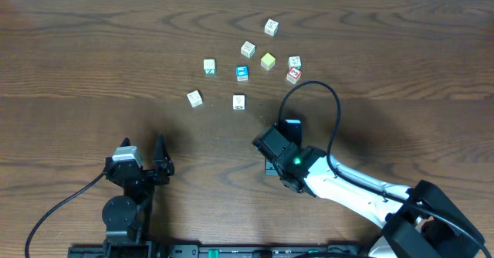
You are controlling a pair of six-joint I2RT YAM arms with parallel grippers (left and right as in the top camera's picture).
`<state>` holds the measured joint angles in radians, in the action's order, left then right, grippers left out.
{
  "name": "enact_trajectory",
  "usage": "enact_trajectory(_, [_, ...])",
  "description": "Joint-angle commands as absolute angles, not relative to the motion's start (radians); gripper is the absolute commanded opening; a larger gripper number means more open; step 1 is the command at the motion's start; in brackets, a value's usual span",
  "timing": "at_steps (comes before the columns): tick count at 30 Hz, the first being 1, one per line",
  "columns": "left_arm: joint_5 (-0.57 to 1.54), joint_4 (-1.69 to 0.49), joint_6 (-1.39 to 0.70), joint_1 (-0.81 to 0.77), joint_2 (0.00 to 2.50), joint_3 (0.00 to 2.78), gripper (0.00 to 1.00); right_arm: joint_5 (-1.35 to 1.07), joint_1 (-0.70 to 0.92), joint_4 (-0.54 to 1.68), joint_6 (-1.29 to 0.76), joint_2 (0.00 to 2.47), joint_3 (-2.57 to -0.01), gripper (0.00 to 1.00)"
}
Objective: Lift 5 blocks
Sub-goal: 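Carry the soccer-ball block down-right and set it on the table, then open the right gripper and move it to the red 3 block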
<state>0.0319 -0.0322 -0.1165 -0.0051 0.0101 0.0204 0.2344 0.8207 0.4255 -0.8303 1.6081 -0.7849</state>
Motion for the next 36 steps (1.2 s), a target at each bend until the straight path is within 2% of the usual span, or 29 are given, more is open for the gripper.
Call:
enact_trajectory(1, [0.027,-0.07,-0.126,-0.008,0.004,0.004,0.77,0.205,0.812,0.421,-0.843,1.653,-0.771,0.04])
enact_trajectory(6, [0.027,-0.07,-0.126,-0.008,0.004,0.004,0.77,0.208,0.812,0.407,-0.824,1.653,-0.771,0.28])
enact_trajectory(11, [0.027,-0.07,-0.126,-0.008,0.004,0.004,0.77,0.208,0.812,0.408,-0.821,1.648,-0.771,0.45])
enact_trajectory(17, [0.027,-0.07,-0.126,-0.008,0.004,0.004,0.77,0.208,0.812,0.416,-0.821,1.64,-0.771,0.52])
enact_trajectory(27, [0.027,-0.07,-0.126,-0.008,0.004,0.004,0.77,0.216,0.793,0.453,-0.733,1.499,-0.82,0.76])
enact_trajectory(31, [0.027,-0.07,-0.126,-0.008,0.004,0.004,0.77,0.197,0.695,0.462,-0.609,1.464,-0.9,0.87])
enact_trajectory(36, [0.027,-0.07,-0.126,-0.008,0.004,0.004,0.77,0.197,0.54,0.458,-0.496,1.499,-0.999,0.92])
